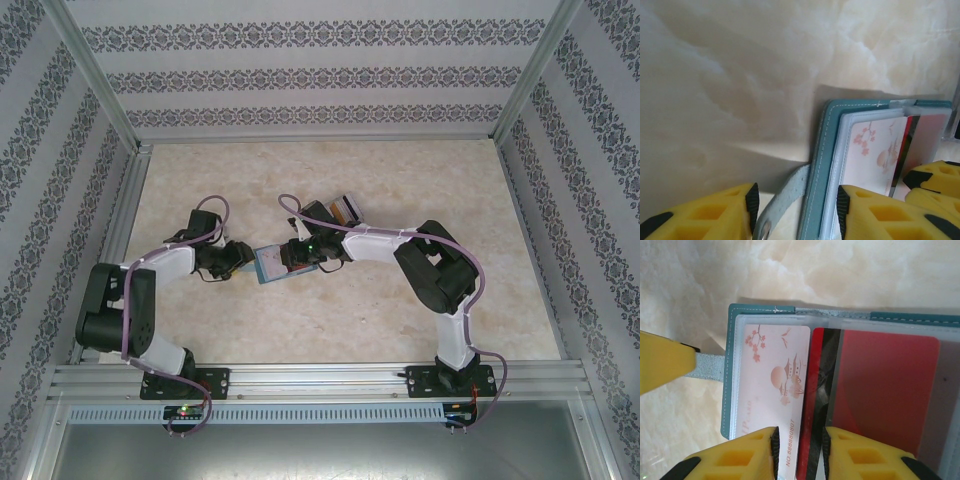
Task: Put the credit cards into the card holder
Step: Pick up the card holder from the center of the table.
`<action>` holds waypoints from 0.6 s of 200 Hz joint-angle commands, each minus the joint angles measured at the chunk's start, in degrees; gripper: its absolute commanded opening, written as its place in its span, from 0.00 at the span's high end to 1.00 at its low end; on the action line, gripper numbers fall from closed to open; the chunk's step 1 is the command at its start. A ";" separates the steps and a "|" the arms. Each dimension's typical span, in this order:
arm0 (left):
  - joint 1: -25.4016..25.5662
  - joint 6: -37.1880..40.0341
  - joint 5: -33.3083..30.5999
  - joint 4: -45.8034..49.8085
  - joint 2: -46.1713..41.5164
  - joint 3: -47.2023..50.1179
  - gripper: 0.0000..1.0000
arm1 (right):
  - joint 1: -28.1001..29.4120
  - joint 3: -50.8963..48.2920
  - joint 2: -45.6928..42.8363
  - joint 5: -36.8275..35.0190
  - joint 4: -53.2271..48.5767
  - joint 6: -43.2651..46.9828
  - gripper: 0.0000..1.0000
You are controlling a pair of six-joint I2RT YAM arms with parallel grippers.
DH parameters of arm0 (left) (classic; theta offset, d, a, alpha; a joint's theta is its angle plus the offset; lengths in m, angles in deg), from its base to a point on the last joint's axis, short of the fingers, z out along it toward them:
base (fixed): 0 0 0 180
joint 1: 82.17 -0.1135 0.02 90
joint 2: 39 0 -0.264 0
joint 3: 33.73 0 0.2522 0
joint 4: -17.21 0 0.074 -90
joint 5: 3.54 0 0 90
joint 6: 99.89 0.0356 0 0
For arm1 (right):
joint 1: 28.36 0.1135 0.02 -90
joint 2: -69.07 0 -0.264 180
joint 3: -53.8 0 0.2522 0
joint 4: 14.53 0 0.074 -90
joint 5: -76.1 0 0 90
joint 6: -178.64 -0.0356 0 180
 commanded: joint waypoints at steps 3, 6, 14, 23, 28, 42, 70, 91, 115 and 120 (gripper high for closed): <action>-0.71 -0.85 4.01 -3.94 1.78 1.03 0.59 | -0.21 -0.63 -0.94 0.70 -0.01 0.69 0.68; -0.75 -0.83 4.13 -3.90 1.84 1.08 0.59 | -0.22 -0.63 -0.94 0.66 0.07 0.73 0.68; -0.71 -0.78 3.91 -3.79 1.94 0.94 0.62 | -0.23 -0.63 -0.95 0.63 -0.01 0.69 0.68; -0.71 -0.76 3.78 -3.75 1.91 0.94 0.68 | -0.23 -0.61 -0.99 0.66 -0.02 0.74 0.68; -0.71 -0.77 3.84 -3.85 1.84 0.90 0.72 | -0.17 -0.63 -0.99 0.66 -0.05 0.74 0.68; -0.71 -0.81 3.68 -3.88 1.67 0.86 0.83 | -0.20 -0.63 -0.86 0.66 -0.01 0.74 0.68; -0.71 -0.69 3.31 -3.18 1.43 0.27 0.94 | -0.15 -0.72 -0.77 0.65 -0.12 0.83 0.68; -0.71 -0.33 2.70 -2.34 0.68 -0.48 1.00 | -0.22 -0.37 -0.71 0.92 -0.36 0.91 0.68; -0.71 0.13 2.31 -0.95 0.12 -2.01 1.00 | -0.30 -0.10 -1.10 0.92 -0.87 1.02 0.68; -0.71 0.32 2.26 -0.57 0.04 -2.35 1.00 | -0.31 -0.10 -1.27 0.92 -0.88 1.08 0.68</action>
